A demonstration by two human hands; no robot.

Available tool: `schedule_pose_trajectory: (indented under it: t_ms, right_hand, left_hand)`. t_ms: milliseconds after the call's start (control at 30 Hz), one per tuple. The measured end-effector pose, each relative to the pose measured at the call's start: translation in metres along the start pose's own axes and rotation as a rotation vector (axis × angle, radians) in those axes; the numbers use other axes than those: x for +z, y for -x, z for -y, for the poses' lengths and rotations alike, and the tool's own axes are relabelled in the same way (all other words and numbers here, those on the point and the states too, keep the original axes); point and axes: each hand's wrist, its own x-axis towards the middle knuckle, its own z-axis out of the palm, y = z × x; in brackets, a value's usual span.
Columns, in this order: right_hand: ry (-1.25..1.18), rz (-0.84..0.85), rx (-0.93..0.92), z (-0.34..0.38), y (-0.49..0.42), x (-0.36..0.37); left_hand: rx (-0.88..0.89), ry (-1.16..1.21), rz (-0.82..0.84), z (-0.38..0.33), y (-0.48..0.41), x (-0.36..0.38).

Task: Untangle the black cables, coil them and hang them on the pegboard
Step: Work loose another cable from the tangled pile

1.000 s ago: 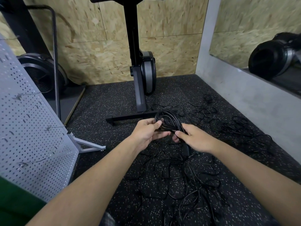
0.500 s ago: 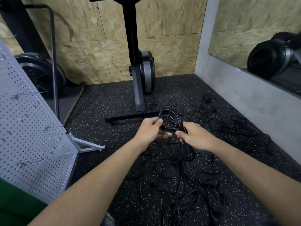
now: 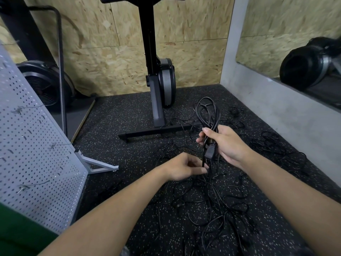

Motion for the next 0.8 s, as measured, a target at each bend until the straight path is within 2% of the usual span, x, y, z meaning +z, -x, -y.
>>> schedule_pose_trajectory:
  t_ms: [100, 200, 300, 467, 667, 800]
  right_hand:
    - [0.004, -0.044, -0.002, 0.004, -0.001, -0.005]
    - [0.092, -0.162, -0.006, 0.001, -0.007, -0.015]
    - [0.207, -0.235, 0.040, -0.006, -0.012, -0.028]
    - [0.394, -0.258, 0.079, -0.011, -0.013, -0.034]
    - [0.593, -0.189, 0.008, -0.010, -0.008, -0.032]
    - [0.784, 0.003, -0.002, -0.001, -0.003, -0.028]
  left_hand:
    - [-0.003, -0.080, -0.051, 0.004, -0.002, -0.002]
    - [0.016, -0.229, -0.190, 0.004, 0.000, -0.008]
    - [0.122, -0.309, -0.311, -0.002, 0.006, -0.018]
    - [0.296, -0.388, -0.411, -0.016, 0.005, -0.024]
    - [0.358, -0.438, -0.529, -0.023, 0.008, -0.032]
    - [0.416, -0.417, -0.573, -0.024, 0.011, -0.034]
